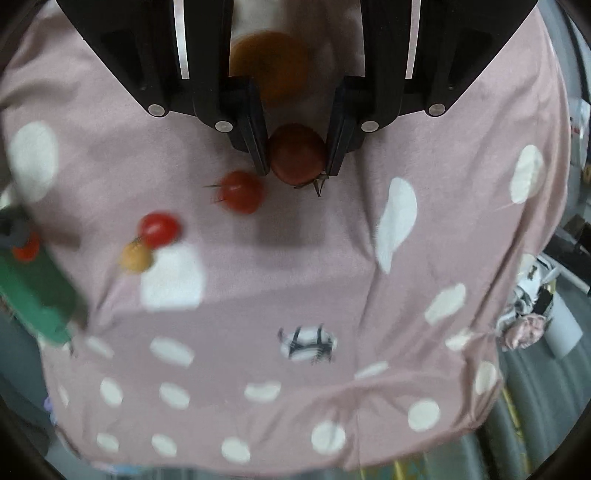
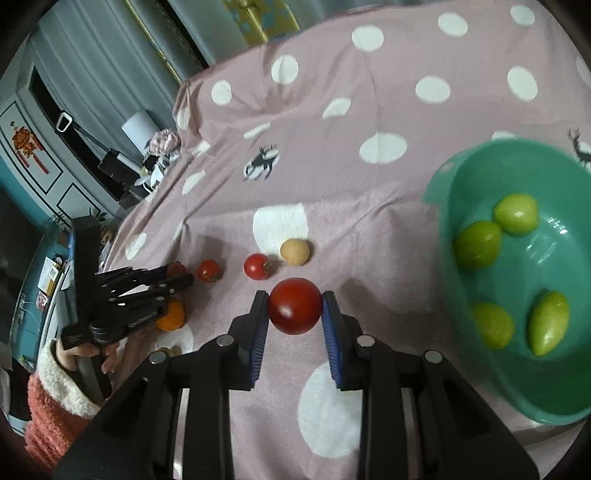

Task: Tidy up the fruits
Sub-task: 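Grasp the red cherry tomato with the right gripper and lift it, then carry the tomato into the green bowl and open the right gripper, then move the right gripper back to the mandarin orange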

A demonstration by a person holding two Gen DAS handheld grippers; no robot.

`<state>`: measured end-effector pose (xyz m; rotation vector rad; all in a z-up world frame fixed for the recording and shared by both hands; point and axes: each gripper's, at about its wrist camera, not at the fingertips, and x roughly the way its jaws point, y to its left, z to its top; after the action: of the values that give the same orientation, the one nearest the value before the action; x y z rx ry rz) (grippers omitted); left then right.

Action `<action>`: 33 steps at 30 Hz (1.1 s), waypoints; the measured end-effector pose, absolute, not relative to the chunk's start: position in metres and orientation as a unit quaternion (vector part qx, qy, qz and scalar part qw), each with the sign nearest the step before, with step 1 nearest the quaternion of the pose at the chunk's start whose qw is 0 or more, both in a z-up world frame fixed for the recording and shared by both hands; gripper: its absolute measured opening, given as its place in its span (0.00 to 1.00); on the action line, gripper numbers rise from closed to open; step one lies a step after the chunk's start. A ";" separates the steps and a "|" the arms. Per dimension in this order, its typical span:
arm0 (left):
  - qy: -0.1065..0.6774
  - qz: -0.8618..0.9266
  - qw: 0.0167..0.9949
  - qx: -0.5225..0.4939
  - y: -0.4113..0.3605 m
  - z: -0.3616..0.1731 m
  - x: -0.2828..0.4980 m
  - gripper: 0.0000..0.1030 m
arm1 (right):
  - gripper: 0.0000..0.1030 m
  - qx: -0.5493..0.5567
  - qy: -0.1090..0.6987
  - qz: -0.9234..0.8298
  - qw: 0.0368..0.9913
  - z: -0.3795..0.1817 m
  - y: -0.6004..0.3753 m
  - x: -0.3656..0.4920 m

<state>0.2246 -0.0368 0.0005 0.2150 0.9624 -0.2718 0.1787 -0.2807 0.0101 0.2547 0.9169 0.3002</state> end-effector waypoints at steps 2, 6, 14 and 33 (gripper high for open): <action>0.415 -0.166 0.889 0.101 -0.059 0.026 0.205 0.30 | 0.28 0.114 0.427 0.146 0.885 0.019 -0.287 0.170; 0.359 -0.262 0.891 0.094 -0.122 0.064 0.177 0.30 | 0.28 0.142 0.390 0.125 0.901 0.038 -0.326 0.148; 0.335 -0.353 0.871 0.059 -0.250 0.083 0.187 0.30 | 0.28 0.189 0.319 0.030 0.928 0.058 -0.427 0.103; 0.378 -0.297 0.875 0.052 -0.216 0.074 0.186 1.00 | 1.00 0.167 0.321 0.011 0.932 0.047 -0.445 0.101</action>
<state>0.1862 -0.2155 0.0740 0.1089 0.7902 -0.6197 0.1006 -0.4452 0.0468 0.3428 0.6579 0.0216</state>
